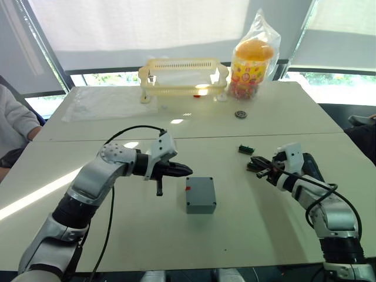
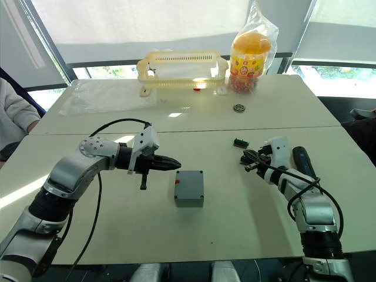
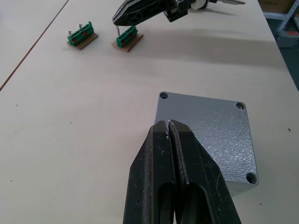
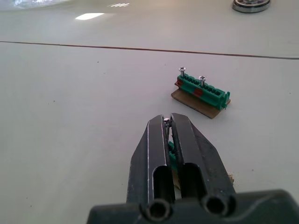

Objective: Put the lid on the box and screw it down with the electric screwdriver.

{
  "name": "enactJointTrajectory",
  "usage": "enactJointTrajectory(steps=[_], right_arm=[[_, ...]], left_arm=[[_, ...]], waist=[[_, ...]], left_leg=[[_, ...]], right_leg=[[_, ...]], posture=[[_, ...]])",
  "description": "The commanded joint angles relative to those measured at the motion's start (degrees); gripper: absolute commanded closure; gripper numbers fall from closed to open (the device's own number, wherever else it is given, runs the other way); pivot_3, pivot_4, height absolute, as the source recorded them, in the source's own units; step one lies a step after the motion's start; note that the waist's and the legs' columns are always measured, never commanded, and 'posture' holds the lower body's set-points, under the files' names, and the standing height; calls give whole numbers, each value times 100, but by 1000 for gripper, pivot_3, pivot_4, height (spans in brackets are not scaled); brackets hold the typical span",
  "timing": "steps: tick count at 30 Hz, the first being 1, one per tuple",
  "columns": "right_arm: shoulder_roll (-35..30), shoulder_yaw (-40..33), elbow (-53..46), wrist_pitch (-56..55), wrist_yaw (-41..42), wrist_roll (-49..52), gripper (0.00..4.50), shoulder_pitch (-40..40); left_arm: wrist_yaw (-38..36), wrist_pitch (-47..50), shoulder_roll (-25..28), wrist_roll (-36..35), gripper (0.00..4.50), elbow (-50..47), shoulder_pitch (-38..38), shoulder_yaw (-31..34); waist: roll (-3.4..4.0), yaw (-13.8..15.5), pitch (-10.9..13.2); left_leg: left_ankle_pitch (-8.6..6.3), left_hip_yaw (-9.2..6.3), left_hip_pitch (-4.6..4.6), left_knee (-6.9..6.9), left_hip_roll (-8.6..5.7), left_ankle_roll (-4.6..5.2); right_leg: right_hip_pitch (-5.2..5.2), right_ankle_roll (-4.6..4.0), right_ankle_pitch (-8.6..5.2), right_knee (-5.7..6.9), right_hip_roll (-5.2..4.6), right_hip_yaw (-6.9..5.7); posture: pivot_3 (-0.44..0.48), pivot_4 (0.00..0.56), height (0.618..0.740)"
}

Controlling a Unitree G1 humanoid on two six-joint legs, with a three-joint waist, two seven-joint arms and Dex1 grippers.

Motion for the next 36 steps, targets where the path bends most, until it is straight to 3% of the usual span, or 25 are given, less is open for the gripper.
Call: enactJointTrajectory(steps=[1,7,13,23,36], right_arm=[[-134,-226,-523,30,-41,114,4404,-106],[-447,-272,-1960,894,331,1004,4404,-83],[-611,152,-2944,1587,471,1564,4404,163],[-493,1147,-2691,1028,691,1035,4404,210],[-465,1316,-2248,617,940,627,4404,150]], left_arm=[[-44,-135,3,12,4500,-34,-25,65],[-227,-224,321,109,4500,-70,115,56],[-332,-433,601,282,4500,-177,427,32],[-135,-359,635,362,4500,-340,642,92],[-39,-276,613,313,4500,-424,691,104]], waist=[[0,1,0],[1,-16,0],[-2,19,1],[-2,7,1],[-2,9,1]], left_leg=[[0,0,0,0,0,0],[0,-1,-1,0,1,0],[-1,-3,-1,-2,5,2],[-1,-3,-5,4,2,2],[-1,-3,-5,4,2,2]], right_leg=[[0,0,0,0,0,0],[-1,0,0,0,0,0],[-1,-2,-1,-1,3,-1],[0,-2,-1,-5,-2,-2],[-1,-2,-1,-4,0,-3]], posture=[[0,150,740],[0,150,740],[0,150,740],[0,150,740],[0,150,740]])
